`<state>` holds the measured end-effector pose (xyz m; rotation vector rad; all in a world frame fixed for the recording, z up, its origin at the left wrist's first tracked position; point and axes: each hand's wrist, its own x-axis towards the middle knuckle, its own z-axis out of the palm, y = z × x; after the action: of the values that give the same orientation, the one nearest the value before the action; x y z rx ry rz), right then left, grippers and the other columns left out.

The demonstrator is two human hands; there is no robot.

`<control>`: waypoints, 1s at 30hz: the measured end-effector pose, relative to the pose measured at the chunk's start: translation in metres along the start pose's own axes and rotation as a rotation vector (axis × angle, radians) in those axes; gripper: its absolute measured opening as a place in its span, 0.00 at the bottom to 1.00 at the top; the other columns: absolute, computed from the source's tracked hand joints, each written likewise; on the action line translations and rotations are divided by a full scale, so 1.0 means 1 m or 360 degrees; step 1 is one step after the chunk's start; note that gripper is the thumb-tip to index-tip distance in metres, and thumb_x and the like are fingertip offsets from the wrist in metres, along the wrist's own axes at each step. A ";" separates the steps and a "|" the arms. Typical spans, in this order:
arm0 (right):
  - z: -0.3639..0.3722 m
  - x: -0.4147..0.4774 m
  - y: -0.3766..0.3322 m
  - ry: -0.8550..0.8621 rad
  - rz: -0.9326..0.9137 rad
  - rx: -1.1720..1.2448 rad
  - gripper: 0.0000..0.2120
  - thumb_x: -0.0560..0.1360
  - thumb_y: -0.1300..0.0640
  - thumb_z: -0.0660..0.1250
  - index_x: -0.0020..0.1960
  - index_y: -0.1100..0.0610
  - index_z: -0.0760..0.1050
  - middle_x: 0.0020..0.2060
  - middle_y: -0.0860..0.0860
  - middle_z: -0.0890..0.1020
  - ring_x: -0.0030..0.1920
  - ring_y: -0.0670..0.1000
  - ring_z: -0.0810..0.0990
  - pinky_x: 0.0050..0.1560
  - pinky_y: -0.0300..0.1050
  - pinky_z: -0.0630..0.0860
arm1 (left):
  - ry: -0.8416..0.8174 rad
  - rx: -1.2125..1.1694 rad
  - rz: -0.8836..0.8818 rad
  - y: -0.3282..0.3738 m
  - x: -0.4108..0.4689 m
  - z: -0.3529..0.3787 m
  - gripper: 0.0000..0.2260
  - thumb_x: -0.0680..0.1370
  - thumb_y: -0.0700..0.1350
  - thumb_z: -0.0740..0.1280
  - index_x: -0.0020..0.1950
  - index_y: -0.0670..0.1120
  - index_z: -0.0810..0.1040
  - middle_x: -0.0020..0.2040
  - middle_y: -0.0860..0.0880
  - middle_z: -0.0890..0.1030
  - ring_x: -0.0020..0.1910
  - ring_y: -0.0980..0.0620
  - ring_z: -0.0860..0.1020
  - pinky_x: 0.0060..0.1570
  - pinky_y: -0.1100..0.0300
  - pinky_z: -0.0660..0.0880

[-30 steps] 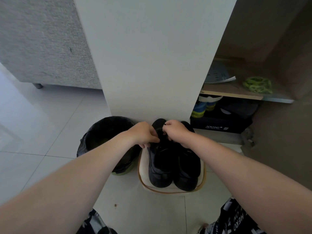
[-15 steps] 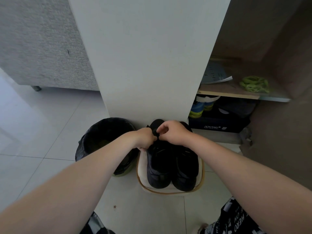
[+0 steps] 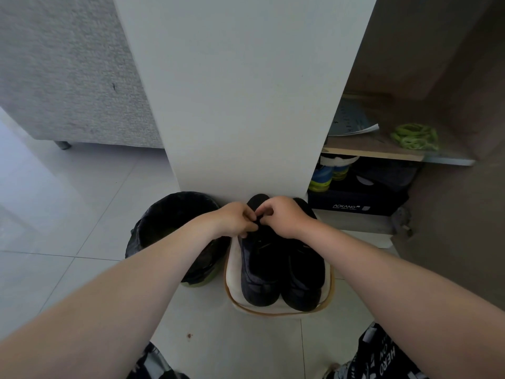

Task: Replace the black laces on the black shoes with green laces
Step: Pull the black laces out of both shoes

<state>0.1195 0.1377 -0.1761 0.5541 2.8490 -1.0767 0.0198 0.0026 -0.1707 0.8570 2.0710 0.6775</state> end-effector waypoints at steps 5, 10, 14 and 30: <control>-0.002 -0.002 0.000 0.0004 -0.0007 0.0125 0.13 0.74 0.64 0.72 0.56 0.54 0.84 0.45 0.49 0.85 0.45 0.46 0.82 0.47 0.34 0.75 | 0.0101 0.0144 0.0052 -0.006 0.002 0.000 0.03 0.76 0.45 0.71 0.42 0.51 0.82 0.34 0.56 0.79 0.33 0.59 0.75 0.43 0.63 0.72; -0.003 -0.005 0.001 0.0060 0.0023 0.0307 0.13 0.72 0.67 0.74 0.52 0.53 0.78 0.40 0.51 0.84 0.40 0.48 0.81 0.45 0.37 0.75 | 0.0030 0.0238 -0.0006 -0.004 0.001 0.000 0.09 0.79 0.48 0.67 0.48 0.43 0.82 0.32 0.50 0.79 0.36 0.52 0.77 0.42 0.58 0.72; 0.001 -0.005 0.001 0.0096 0.0066 0.0471 0.15 0.70 0.70 0.73 0.45 0.52 0.75 0.37 0.51 0.83 0.36 0.47 0.80 0.46 0.44 0.77 | 0.0059 0.0313 0.0083 -0.002 -0.001 0.000 0.02 0.76 0.46 0.70 0.44 0.49 0.80 0.29 0.52 0.80 0.34 0.54 0.80 0.45 0.59 0.75; -0.003 -0.008 -0.003 -0.0064 -0.0044 -0.0138 0.14 0.76 0.55 0.72 0.61 0.51 0.81 0.46 0.47 0.80 0.47 0.48 0.78 0.46 0.39 0.67 | 0.0302 0.0224 0.0076 0.011 -0.002 0.010 0.05 0.81 0.41 0.57 0.50 0.44 0.72 0.46 0.47 0.75 0.45 0.49 0.73 0.43 0.58 0.67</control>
<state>0.1265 0.1353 -0.1708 0.4828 2.8599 -0.9517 0.0327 0.0096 -0.1679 0.9547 2.2967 0.6669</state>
